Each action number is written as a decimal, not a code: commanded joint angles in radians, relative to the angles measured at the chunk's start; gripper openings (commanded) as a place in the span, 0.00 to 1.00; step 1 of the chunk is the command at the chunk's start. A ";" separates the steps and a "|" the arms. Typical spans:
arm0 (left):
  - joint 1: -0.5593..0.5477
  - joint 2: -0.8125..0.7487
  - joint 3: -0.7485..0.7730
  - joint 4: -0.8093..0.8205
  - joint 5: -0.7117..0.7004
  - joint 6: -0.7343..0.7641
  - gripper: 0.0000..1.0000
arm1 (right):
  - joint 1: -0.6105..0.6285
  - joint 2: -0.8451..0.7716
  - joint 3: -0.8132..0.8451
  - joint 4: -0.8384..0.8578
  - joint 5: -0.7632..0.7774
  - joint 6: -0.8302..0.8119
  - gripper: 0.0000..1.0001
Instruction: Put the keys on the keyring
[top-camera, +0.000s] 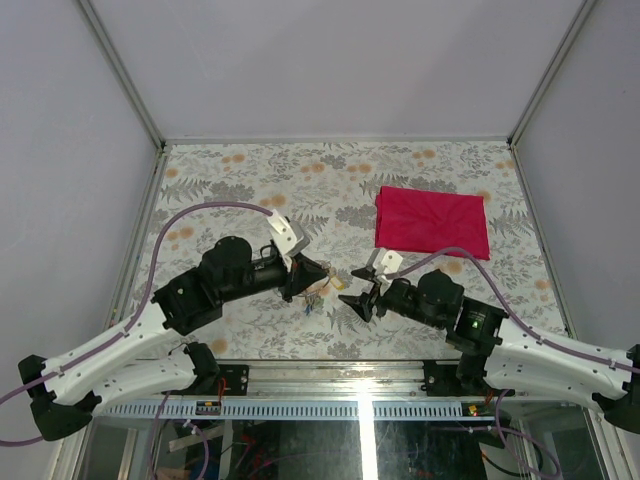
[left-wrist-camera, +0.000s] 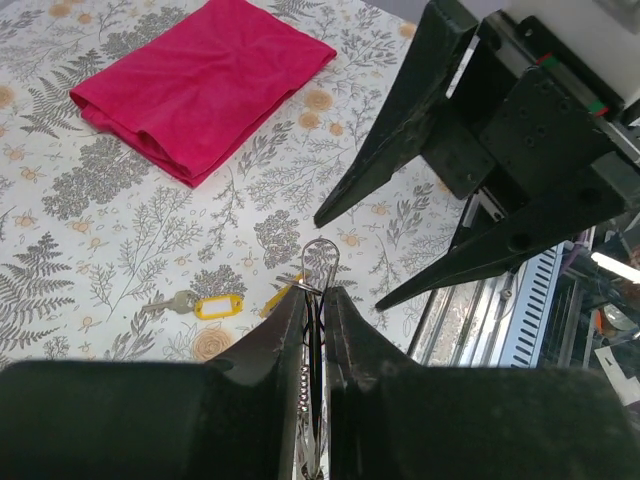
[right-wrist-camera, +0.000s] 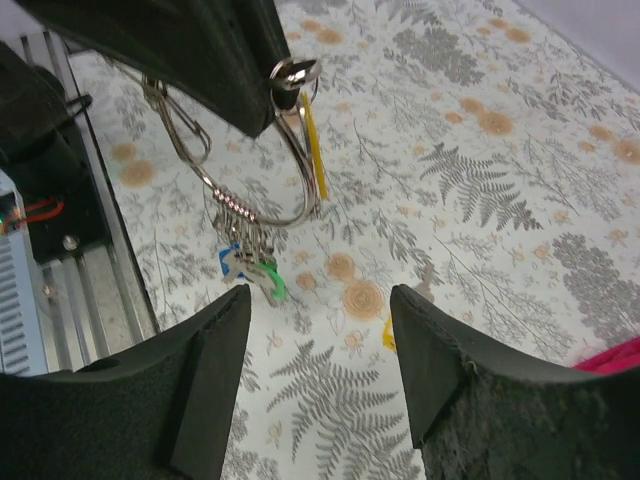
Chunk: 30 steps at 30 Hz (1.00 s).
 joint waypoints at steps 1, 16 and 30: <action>-0.006 -0.031 0.039 0.095 0.023 -0.027 0.00 | -0.004 0.027 -0.031 0.312 -0.003 0.119 0.65; -0.006 -0.042 0.035 0.126 0.015 -0.047 0.00 | -0.005 0.220 -0.063 0.601 0.046 0.246 0.51; -0.005 -0.091 -0.010 0.162 -0.051 -0.074 0.04 | -0.004 0.206 -0.057 0.576 0.070 0.257 0.00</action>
